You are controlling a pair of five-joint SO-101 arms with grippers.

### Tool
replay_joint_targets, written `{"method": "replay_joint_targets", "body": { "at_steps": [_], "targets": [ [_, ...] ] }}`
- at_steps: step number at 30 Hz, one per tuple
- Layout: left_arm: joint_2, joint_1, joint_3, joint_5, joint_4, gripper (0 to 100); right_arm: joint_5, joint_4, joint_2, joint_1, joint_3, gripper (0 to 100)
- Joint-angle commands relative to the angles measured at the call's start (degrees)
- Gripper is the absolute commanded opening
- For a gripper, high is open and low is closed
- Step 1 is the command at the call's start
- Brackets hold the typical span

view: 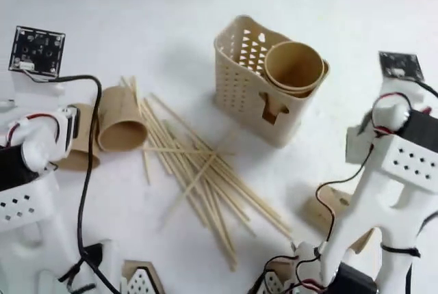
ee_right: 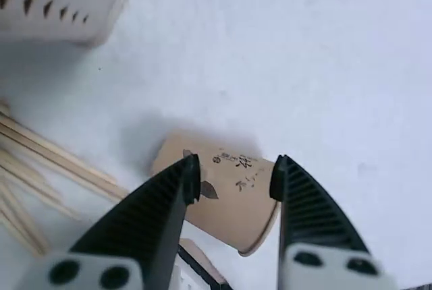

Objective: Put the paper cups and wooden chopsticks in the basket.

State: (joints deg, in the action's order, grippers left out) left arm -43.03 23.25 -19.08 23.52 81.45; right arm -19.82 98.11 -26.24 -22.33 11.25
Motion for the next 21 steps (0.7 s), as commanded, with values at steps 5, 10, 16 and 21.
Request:
{"method": "replay_joint_targets", "body": {
  "at_steps": [5, 10, 16, 21],
  "targets": [
    [-1.3, 0.1, -2.7, 0.2, -3.5, 17, -5.9, 0.0, -2.6, -7.8, 6.3, 18.3],
    [-1.3, 0.2, -2.7, 0.3, -3.4, 17, -10.0, 0.0, -2.9, -11.5, 11.7, 18.3],
    [-1.3, 0.4, -2.7, 0.4, -3.2, 17, -16.5, 0.0, -2.6, -18.4, 14.1, 18.3],
    [-1.3, 0.2, -2.7, 0.2, -3.2, 17, -20.8, 0.0, -2.6, -19.3, 20.7, 18.3]
  ]
}}
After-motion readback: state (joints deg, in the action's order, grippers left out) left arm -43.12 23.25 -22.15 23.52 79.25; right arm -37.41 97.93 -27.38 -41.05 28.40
